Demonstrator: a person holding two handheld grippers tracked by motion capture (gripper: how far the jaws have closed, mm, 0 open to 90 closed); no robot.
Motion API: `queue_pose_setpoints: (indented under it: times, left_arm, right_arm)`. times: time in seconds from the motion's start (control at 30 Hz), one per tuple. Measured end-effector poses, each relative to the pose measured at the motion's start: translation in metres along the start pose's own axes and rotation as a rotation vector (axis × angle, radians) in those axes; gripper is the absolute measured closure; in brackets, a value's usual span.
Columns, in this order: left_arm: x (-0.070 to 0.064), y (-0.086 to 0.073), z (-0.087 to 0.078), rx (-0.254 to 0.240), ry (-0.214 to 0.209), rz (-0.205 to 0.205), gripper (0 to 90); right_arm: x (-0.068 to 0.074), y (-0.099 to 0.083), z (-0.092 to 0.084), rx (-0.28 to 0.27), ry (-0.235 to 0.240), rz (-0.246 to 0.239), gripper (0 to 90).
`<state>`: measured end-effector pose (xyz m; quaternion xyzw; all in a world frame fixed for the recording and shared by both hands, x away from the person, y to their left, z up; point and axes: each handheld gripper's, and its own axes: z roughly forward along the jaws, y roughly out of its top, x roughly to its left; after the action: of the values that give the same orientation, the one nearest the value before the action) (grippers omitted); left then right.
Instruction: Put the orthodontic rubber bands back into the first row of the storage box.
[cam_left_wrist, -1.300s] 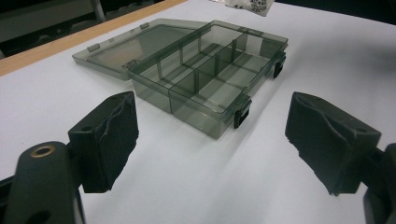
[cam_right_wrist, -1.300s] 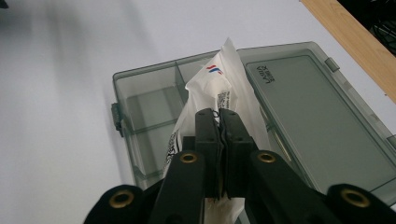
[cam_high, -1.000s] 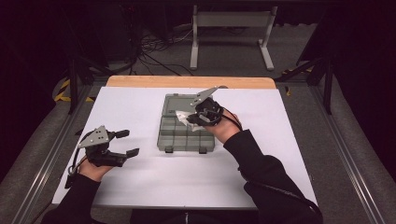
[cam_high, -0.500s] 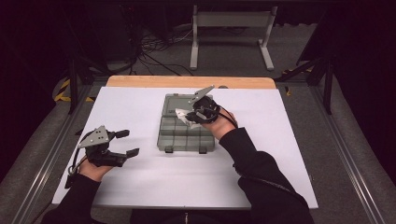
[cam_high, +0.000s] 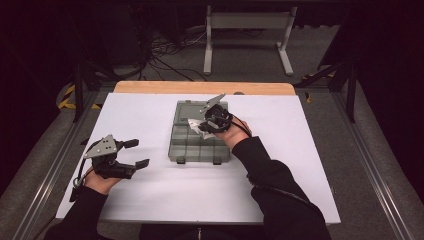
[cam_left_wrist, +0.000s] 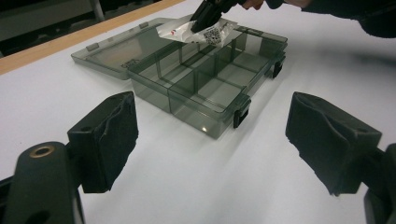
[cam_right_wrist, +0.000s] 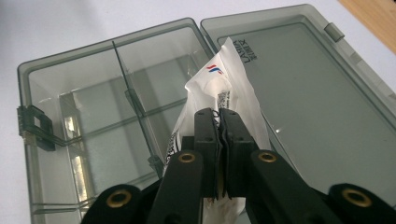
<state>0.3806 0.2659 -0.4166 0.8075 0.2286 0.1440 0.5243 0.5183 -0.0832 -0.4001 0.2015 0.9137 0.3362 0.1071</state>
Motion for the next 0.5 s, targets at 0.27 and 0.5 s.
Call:
queue_pose_setpoints:
  times: [0.27, 0.5]
  left_arm:
    - [0.000, 0.000, 0.000, 0.002, 0.000, 0.000, 17.5]
    - [0.000, 0.000, 0.000, 0.002, 0.000, 0.000, 17.5]
  right_arm:
    - [-0.004, -0.004, 0.005, 0.005, 0.017, 0.017, 86.4]
    - [-0.003, -0.008, 0.016, 0.048, 0.018, 0.005, 86.3]
